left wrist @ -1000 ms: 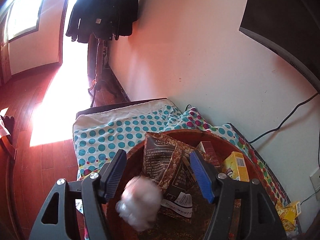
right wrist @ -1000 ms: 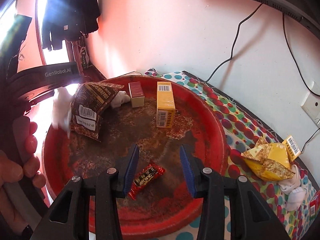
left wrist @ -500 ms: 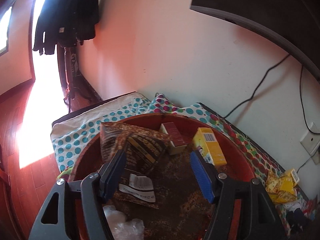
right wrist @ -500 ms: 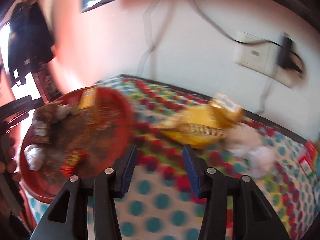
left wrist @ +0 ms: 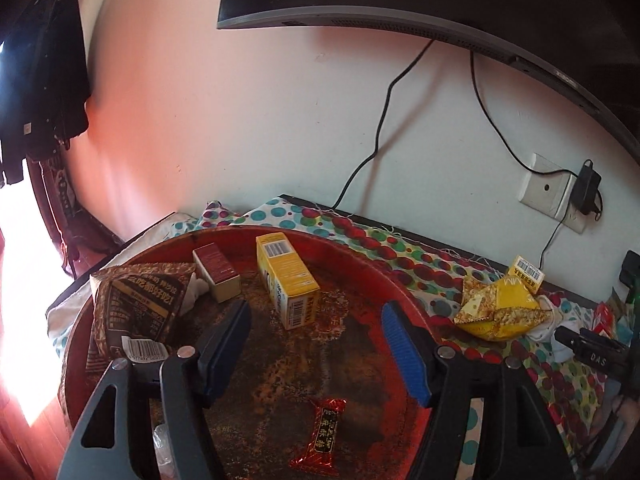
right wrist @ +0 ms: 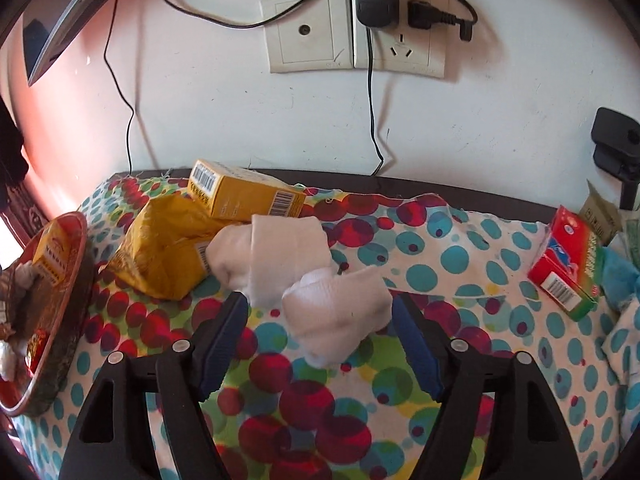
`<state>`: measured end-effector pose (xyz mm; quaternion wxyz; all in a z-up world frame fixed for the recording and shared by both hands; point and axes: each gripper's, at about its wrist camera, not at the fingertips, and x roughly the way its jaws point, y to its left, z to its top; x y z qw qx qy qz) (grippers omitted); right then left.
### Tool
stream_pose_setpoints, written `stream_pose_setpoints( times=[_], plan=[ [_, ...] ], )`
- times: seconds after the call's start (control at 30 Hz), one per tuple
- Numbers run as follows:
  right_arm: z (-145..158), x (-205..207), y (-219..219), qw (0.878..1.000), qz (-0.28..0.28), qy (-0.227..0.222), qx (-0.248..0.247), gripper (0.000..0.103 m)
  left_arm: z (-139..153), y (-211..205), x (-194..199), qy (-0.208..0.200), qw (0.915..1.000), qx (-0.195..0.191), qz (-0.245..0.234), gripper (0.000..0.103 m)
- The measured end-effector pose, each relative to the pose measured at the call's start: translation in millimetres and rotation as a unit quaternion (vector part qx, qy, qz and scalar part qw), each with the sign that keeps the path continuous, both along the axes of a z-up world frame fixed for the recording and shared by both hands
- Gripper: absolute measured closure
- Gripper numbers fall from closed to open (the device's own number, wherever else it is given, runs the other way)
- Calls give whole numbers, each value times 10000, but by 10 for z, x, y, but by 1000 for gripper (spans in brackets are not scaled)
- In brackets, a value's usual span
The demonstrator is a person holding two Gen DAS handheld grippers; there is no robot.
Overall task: Organize objects
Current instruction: 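Grasp a white rolled sock with the right gripper while the left gripper grasps another sock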
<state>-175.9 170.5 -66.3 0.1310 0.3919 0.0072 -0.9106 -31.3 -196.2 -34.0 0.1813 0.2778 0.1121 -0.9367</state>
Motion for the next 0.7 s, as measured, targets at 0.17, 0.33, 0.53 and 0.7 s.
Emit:
stream_pose_setpoints(
  times=[0.17, 0.33, 0.53, 0.7],
  plan=[
    [-46, 10, 103, 9999, 59, 105, 114, 53, -37, 92, -46, -120, 9995, -264, -117, 33],
    [23, 338, 353, 9995, 4, 285, 148, 55, 3, 229, 1, -7, 9986, -366, -378, 33],
    [-3, 744, 799, 9984, -243, 313, 409, 55, 149, 719, 85, 352, 9837, -541, -1680, 24],
    [-12, 867, 980, 9985, -287, 310, 342, 55, 203, 1272, 68, 317, 9523, 3, -3035, 22]
  ],
)
